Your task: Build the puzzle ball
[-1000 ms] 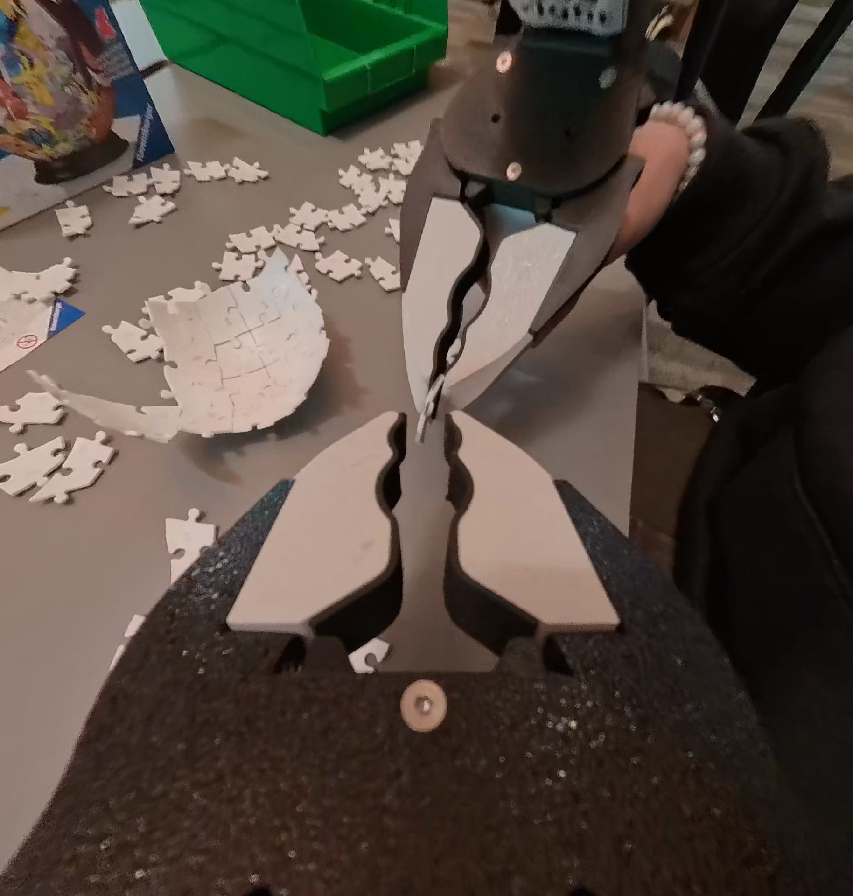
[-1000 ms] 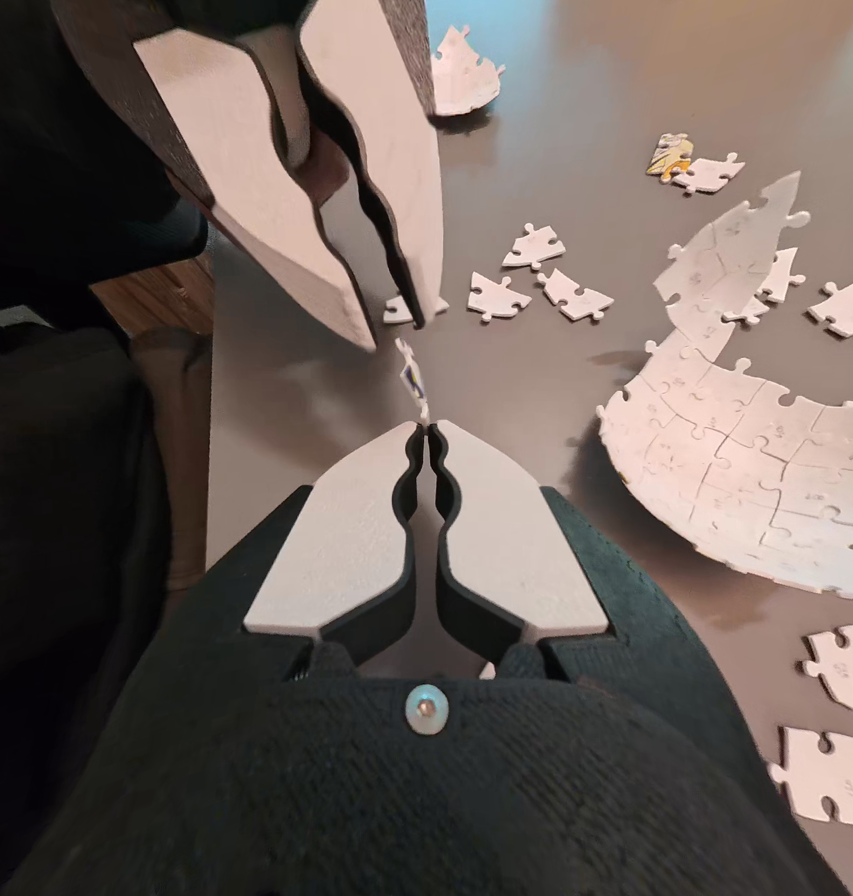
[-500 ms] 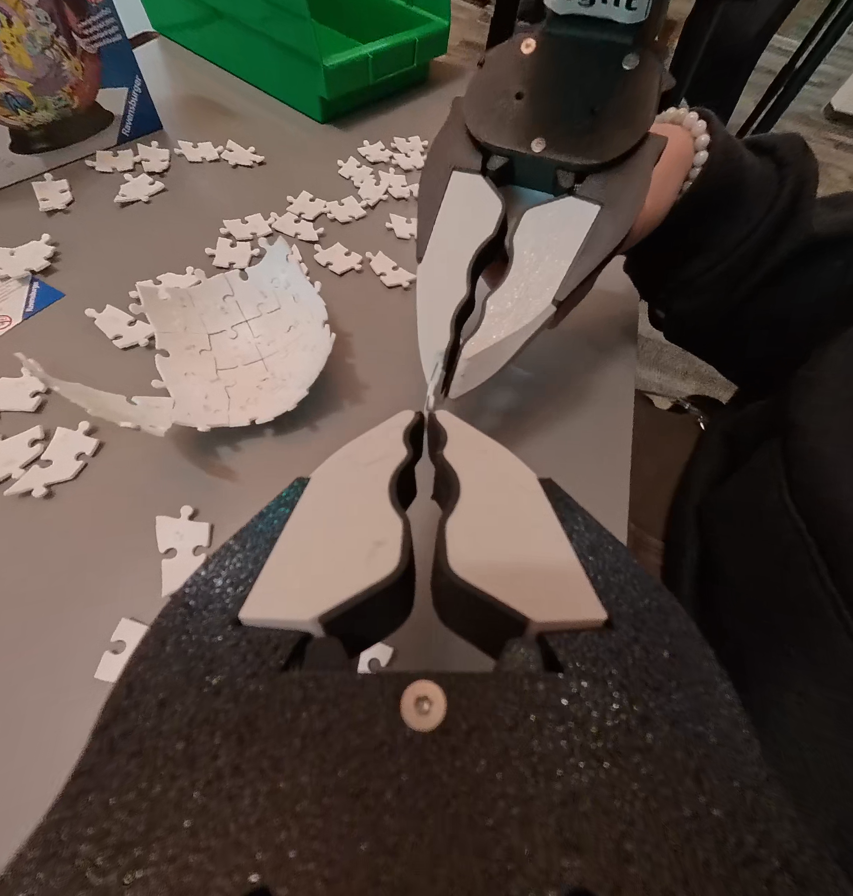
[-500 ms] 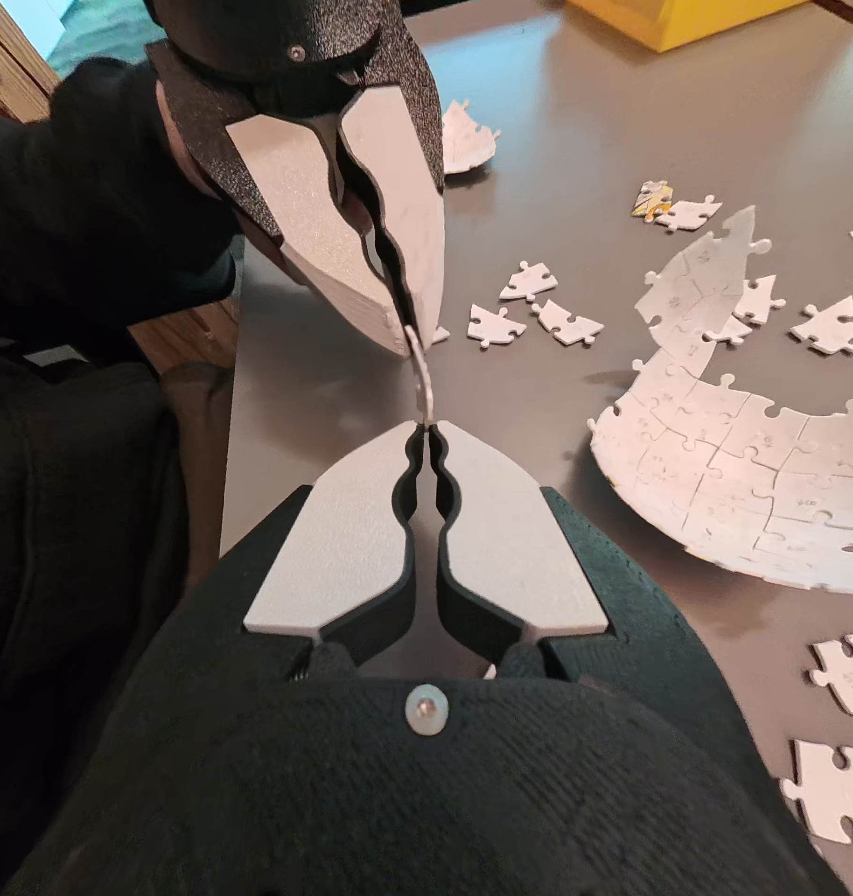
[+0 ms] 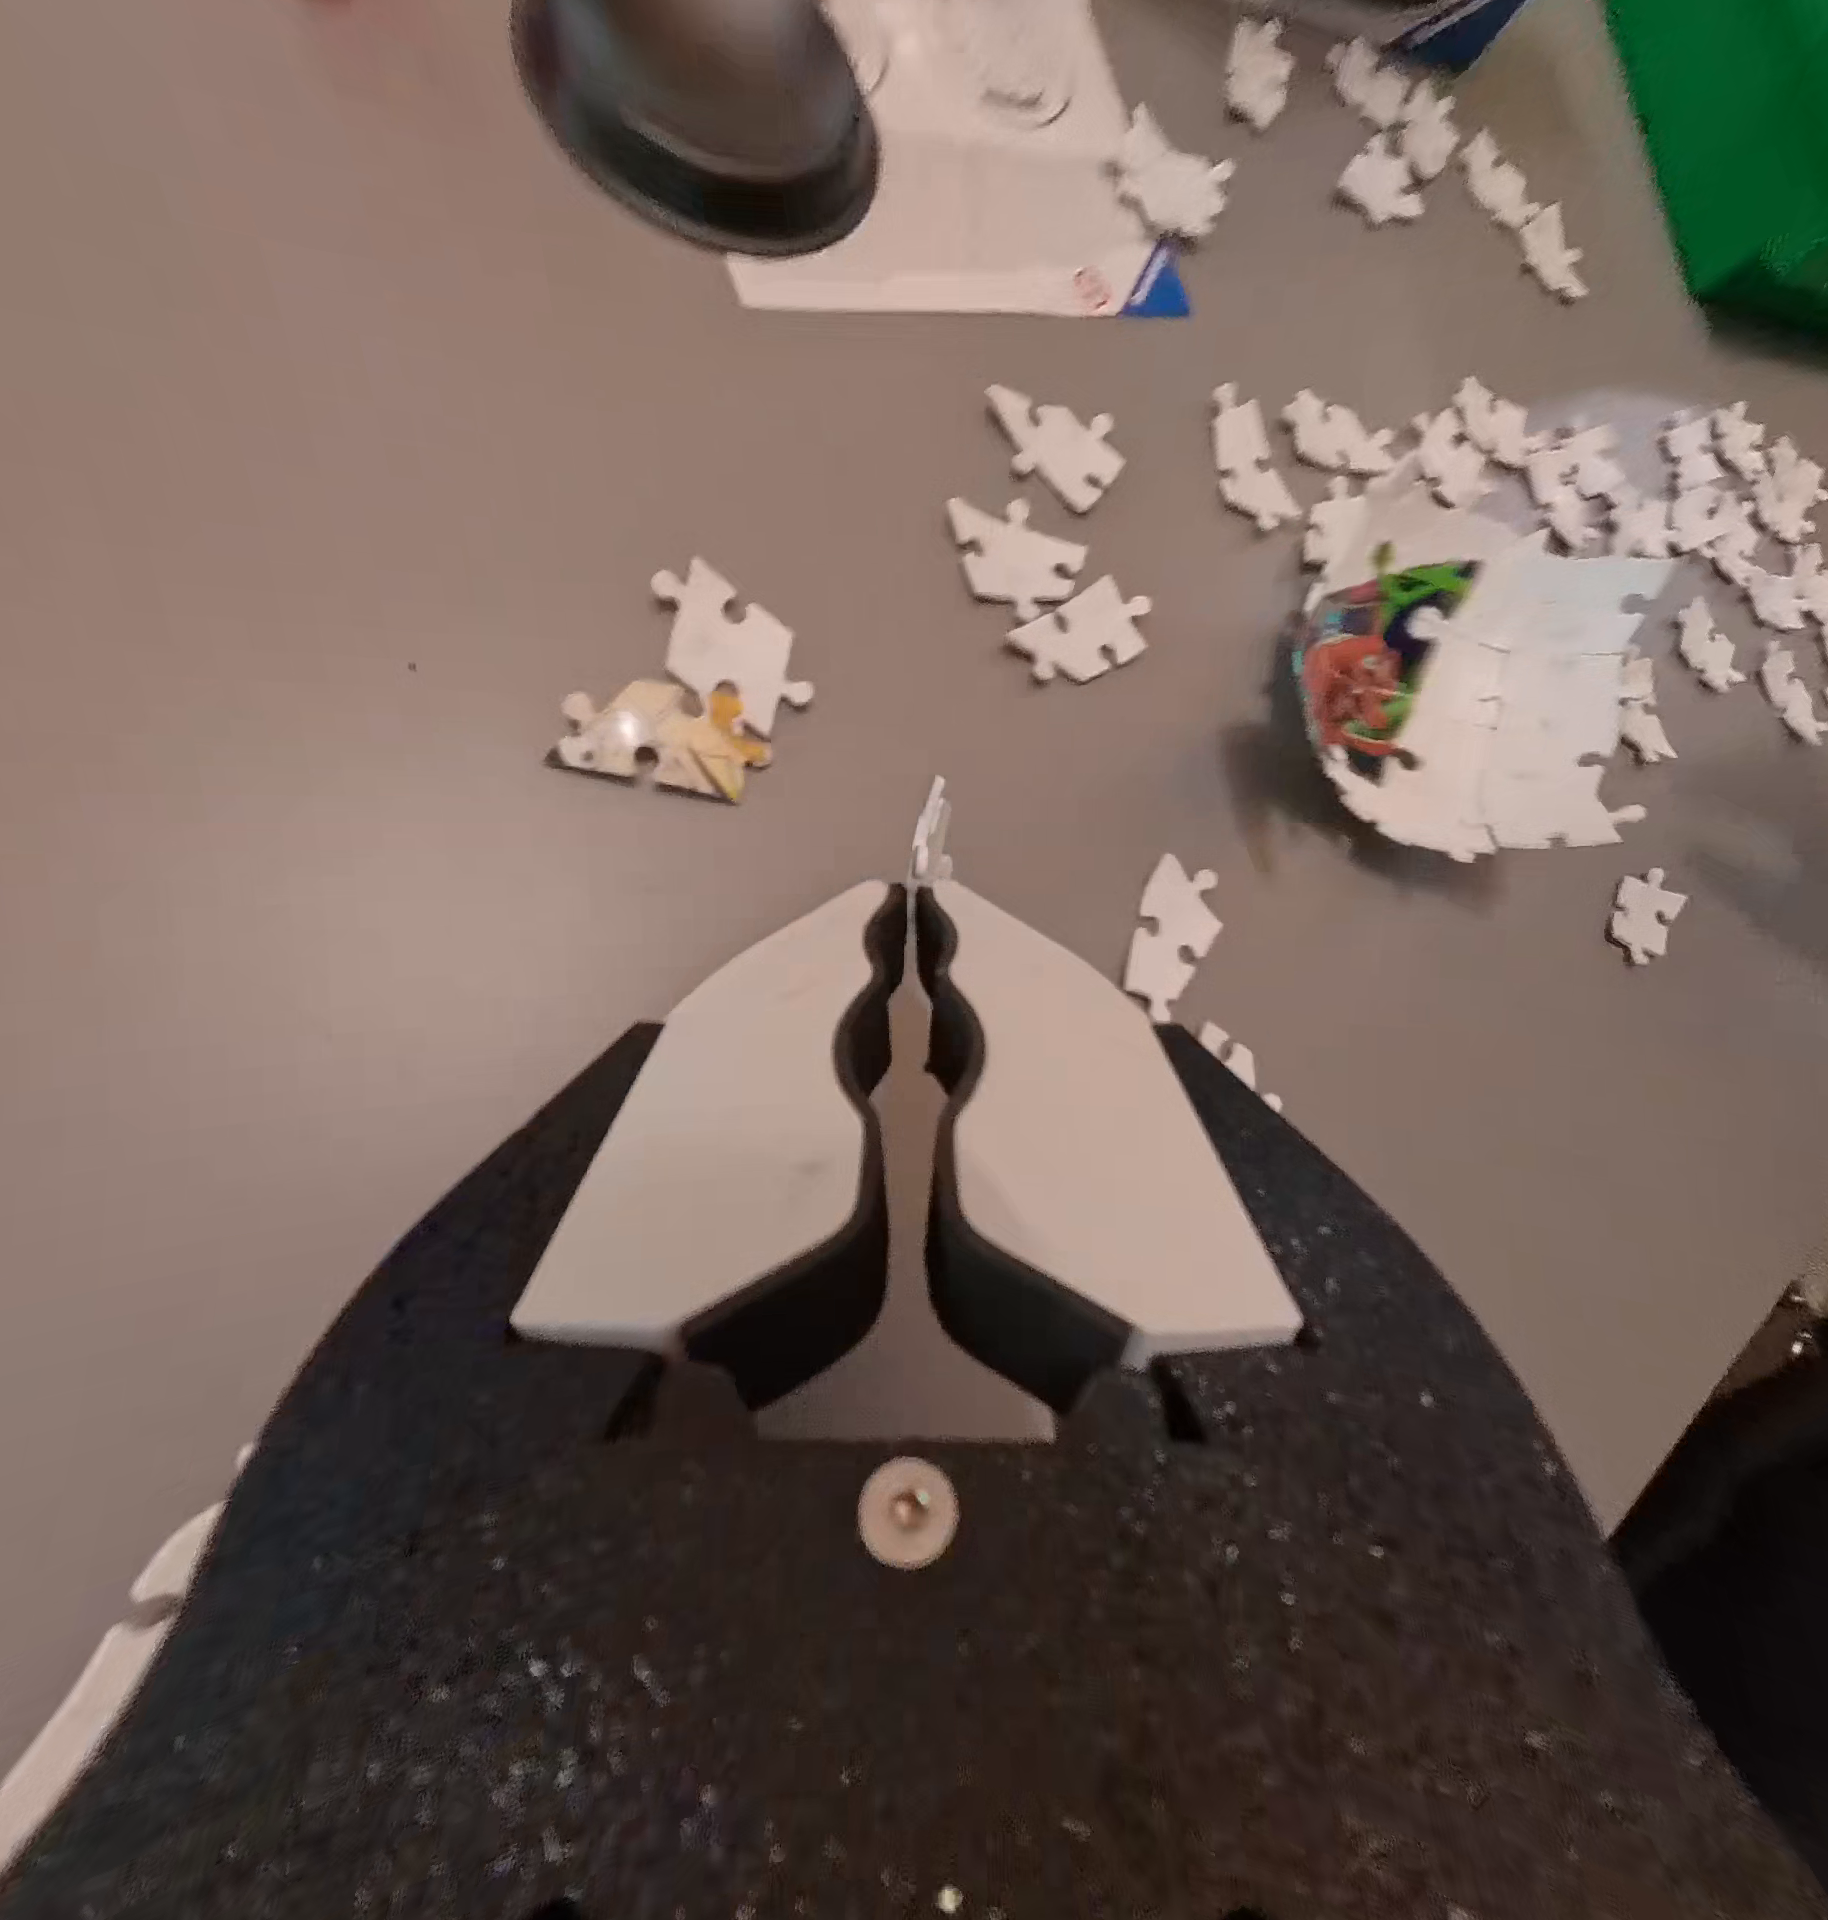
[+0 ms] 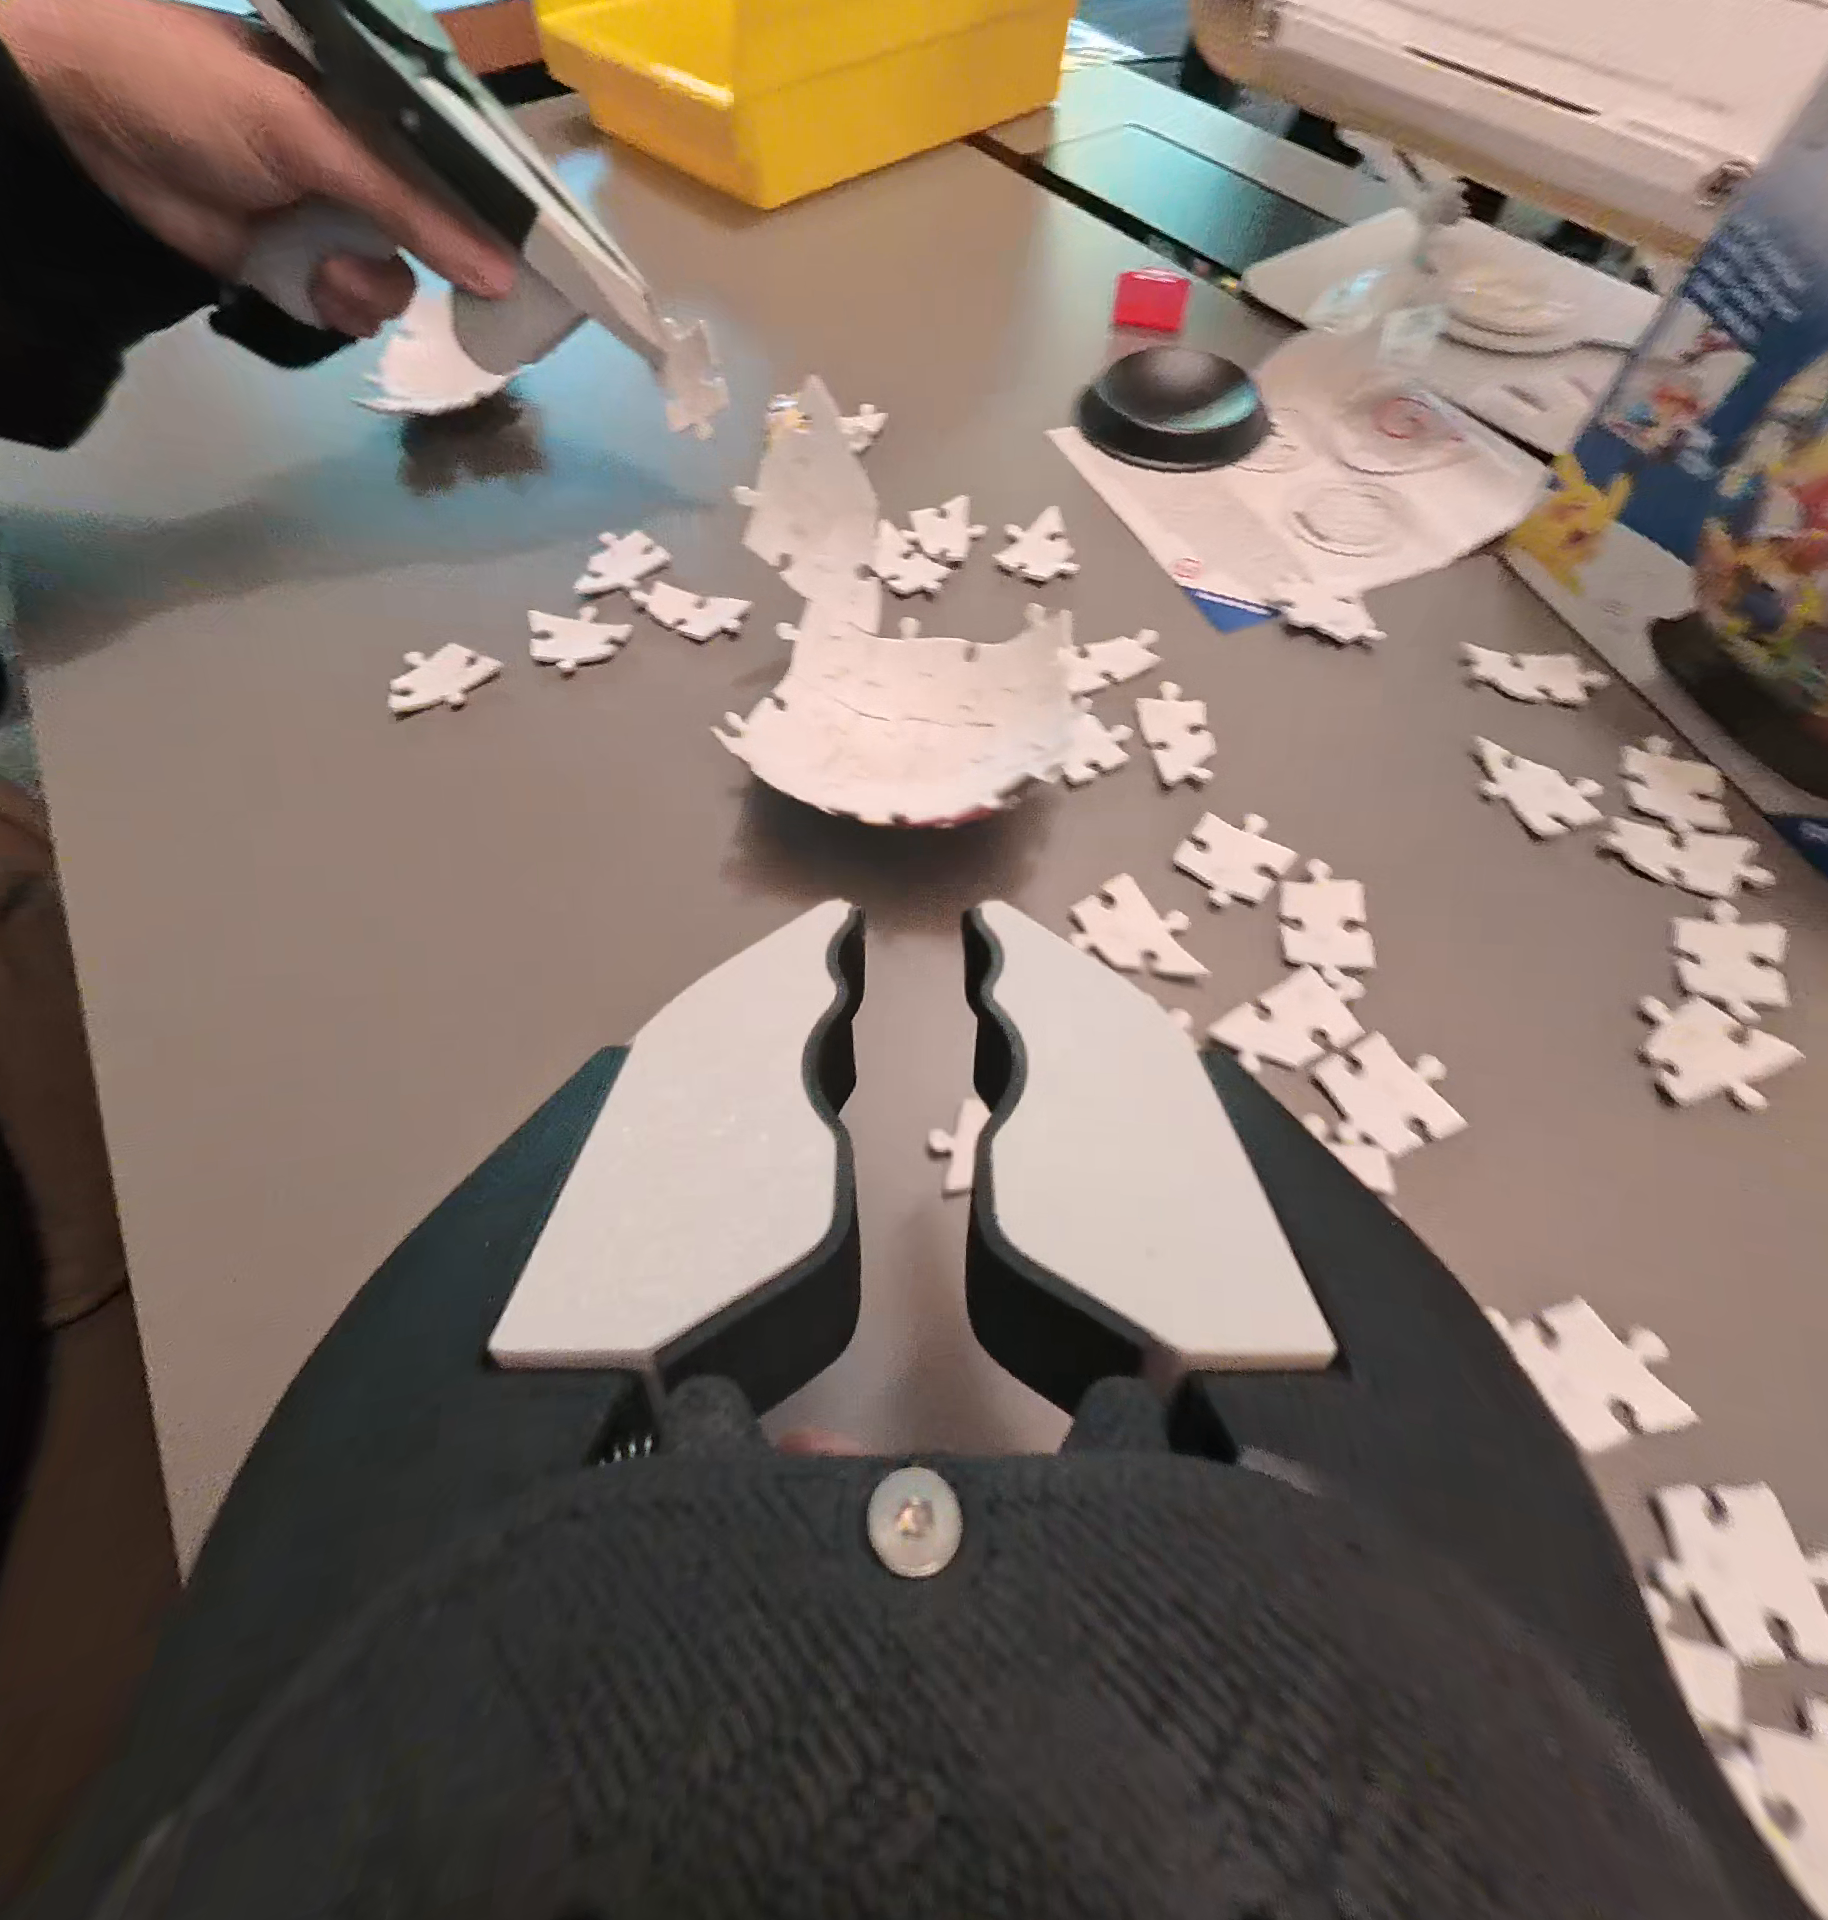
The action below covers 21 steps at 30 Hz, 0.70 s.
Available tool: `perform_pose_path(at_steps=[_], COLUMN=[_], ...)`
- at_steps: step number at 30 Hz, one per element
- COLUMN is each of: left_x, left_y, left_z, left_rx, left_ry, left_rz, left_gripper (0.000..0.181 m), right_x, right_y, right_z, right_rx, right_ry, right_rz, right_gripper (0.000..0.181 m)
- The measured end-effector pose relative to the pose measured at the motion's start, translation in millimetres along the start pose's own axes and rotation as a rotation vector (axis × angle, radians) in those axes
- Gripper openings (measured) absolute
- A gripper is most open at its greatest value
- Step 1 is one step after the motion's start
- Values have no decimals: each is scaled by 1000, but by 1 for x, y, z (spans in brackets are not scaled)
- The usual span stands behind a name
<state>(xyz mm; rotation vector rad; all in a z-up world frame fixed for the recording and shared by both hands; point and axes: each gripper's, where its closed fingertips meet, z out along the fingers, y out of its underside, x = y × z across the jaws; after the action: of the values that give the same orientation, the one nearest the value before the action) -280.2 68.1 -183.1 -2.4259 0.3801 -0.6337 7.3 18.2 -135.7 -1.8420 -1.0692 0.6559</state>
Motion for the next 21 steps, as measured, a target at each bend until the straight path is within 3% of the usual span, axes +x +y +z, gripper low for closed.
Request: perform_pose_path(at_steps=[12,16,21], left_x=[-55,-64,-76], left_y=[11,9,0], left_z=[13,12,2], left_rx=[-251,-269,-250], left_ry=[-201,-256,-352], left_rz=[-58,-47,-33], left_gripper=[3,4,21], right_x=[21,23,28], right_y=[20,26,26], right_z=[-13,-12,-11], right_rx=[-7,-14,17], right_ry=[25,17,44], right_rz=[40,55,7], right_gripper=[18,18,18])
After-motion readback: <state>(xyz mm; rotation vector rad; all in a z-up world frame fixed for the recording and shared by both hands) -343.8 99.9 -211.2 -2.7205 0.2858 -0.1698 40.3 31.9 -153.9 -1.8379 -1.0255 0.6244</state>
